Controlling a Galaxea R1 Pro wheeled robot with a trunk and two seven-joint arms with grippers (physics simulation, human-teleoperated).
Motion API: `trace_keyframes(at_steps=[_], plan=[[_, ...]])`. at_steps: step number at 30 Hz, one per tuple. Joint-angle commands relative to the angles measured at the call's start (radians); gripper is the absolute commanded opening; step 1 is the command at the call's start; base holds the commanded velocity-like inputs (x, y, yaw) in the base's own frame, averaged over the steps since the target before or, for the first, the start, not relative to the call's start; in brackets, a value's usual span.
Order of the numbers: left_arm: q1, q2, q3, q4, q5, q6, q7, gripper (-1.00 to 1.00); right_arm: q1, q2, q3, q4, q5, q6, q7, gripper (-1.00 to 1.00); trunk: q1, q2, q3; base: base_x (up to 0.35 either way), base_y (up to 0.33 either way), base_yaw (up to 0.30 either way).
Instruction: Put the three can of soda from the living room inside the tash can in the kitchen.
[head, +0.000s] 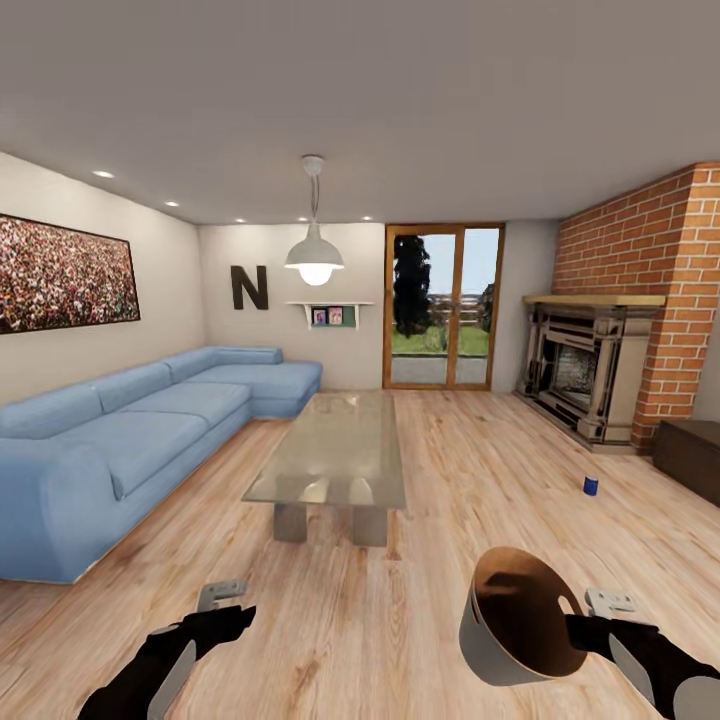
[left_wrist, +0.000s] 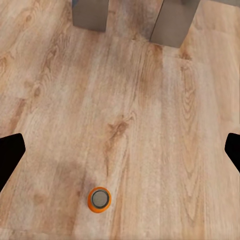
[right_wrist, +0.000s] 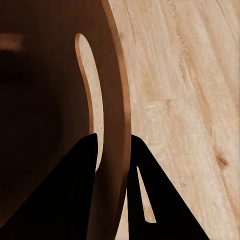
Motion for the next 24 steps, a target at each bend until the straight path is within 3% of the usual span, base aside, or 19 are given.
trace_keyframes(at_steps=[1, 24], plan=[[0.0, 0.0, -0.001, -0.001, 0.0, 0.001, 0.001, 1.0, -0.001, 0.0, -0.01, -0.003, -0.005, 0.0, 0.007, -1.0, 0.004, -0.007, -0.003, 0.0, 0.0, 0.0], [0.0, 0.0, -0.002, -0.002, -0.001, -0.016, 0.002, 1.0, -0.001, -0.002, -0.011, -0.004, -0.006, 0.0, 0.007, -1.0, 0.092, -0.168, -0.075, 0.0, 0.0, 0.0]])
